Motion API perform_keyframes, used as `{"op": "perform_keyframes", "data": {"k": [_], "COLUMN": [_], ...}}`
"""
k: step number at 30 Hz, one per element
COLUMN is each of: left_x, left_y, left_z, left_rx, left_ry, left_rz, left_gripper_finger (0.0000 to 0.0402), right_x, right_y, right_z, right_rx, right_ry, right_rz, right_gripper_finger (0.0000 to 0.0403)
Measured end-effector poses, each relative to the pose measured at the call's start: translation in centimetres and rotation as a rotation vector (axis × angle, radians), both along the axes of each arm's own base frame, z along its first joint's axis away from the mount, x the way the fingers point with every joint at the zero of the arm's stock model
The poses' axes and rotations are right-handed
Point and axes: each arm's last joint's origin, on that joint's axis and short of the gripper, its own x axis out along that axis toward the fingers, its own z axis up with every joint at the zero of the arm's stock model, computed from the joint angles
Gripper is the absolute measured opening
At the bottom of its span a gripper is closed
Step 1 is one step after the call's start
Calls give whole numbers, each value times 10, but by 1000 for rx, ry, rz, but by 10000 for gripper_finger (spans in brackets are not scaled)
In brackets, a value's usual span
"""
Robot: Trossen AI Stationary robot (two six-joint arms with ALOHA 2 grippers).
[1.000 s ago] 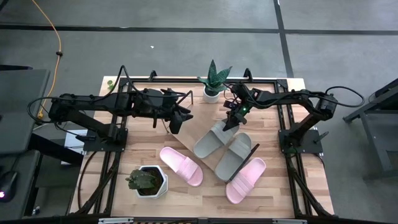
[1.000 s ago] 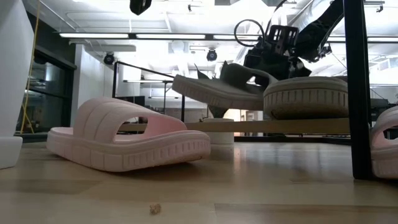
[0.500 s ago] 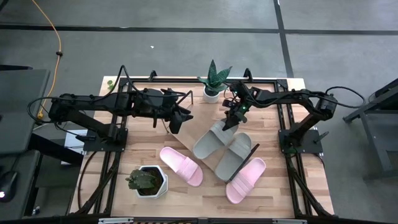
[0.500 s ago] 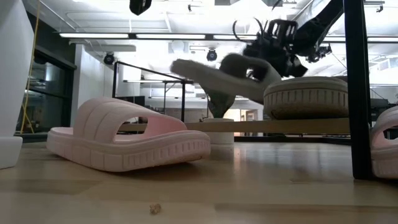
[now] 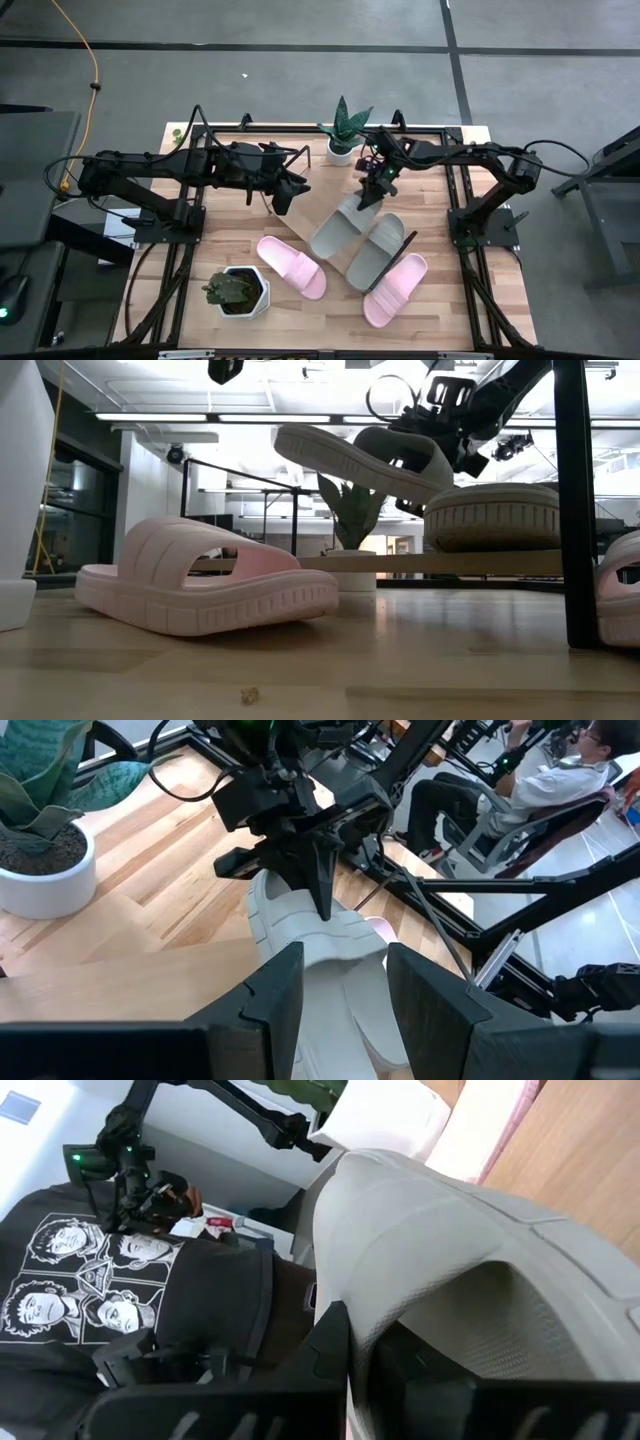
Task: Pick and place slides into the shelf
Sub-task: Put the gray slide on the shelf
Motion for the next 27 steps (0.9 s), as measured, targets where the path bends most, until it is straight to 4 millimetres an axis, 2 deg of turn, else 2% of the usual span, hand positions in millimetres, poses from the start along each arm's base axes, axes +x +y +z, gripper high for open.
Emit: {"op": "perform_keyframes", "data": {"k": [11, 21, 27], "left_x": [2, 9, 9], "left_y": [0, 0, 0], "left_z": [-2, -10, -9], "left_rx": [-16, -67, -62], "left_ry": [12, 34, 30], "left_rz": [-16, -14, -6], "left_gripper_finger": [136, 136, 136], "right_x": [2, 16, 11], "right_y": [4, 6, 6], "right_z": [0, 24, 20], "right_rx": [-10, -54, -87], "right_ry": [17, -35, 27], "right_rz": [-4, 15, -2], "right_gripper_finger": [0, 0, 0]}}
